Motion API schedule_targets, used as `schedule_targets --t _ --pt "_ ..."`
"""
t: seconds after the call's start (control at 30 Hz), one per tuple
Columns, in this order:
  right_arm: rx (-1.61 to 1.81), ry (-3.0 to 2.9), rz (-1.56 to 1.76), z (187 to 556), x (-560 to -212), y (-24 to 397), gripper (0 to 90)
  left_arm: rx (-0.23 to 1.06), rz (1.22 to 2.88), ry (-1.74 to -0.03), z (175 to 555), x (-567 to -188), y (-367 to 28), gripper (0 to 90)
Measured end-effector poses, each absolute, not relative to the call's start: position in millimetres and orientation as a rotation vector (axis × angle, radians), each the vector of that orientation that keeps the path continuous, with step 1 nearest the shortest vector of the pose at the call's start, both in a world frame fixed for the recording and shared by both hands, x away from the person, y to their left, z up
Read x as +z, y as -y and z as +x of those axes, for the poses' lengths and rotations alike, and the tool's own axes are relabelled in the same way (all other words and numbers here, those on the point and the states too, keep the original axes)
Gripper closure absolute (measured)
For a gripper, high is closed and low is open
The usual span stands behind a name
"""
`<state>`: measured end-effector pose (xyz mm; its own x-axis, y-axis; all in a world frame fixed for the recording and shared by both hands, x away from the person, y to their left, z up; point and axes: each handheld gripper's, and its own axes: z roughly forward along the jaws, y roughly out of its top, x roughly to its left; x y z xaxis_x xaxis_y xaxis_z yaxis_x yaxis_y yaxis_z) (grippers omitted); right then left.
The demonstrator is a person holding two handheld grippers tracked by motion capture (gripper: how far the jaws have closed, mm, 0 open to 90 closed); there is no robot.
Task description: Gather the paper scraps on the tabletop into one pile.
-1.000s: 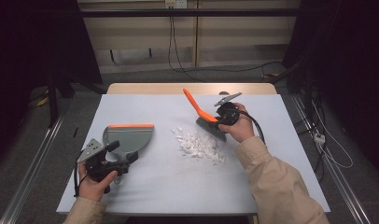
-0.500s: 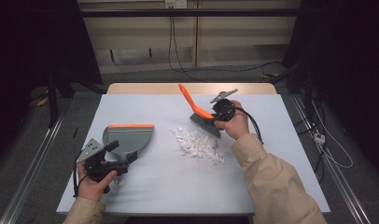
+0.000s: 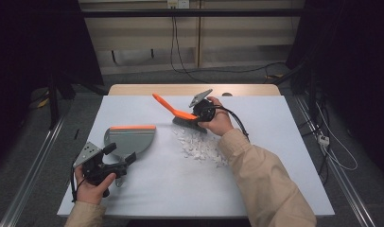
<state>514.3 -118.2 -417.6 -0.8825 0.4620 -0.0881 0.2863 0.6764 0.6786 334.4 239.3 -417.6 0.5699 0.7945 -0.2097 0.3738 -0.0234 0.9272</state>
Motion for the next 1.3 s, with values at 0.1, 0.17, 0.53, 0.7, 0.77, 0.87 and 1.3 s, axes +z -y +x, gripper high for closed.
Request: schedule_targets --t 0.1,0.17,0.53,0.7,0.77,0.87,1.3 --pt "1.018 -2.693 0.538 507 -416 121 71.3 0.446 1.632 -1.001 334 -419 -239 6.3" --pt "1.024 -2.715 0.509 501 -415 124 71.3 0.444 1.633 -1.001 334 -419 -238 6.3" --pt "1.072 -2.739 0.416 469 -403 145 71.3 0.435 1.647 -0.984 335 -420 -231 6.3" --pt "1.121 -2.669 0.469 474 -396 147 71.3 0.435 1.649 -0.980 335 -419 -231 6.3" --pt "1.092 -2.665 0.468 478 -398 144 71.2 0.436 1.648 -0.980 335 -419 -232 6.3" --pt "1.074 -2.668 0.471 484 -406 139 71.2 0.434 1.640 -0.985 335 -419 -233 6.3" --pt "1.032 -2.764 0.353 475 -412 133 71.3 0.434 1.644 -0.979 336 -419 -234 6.3"
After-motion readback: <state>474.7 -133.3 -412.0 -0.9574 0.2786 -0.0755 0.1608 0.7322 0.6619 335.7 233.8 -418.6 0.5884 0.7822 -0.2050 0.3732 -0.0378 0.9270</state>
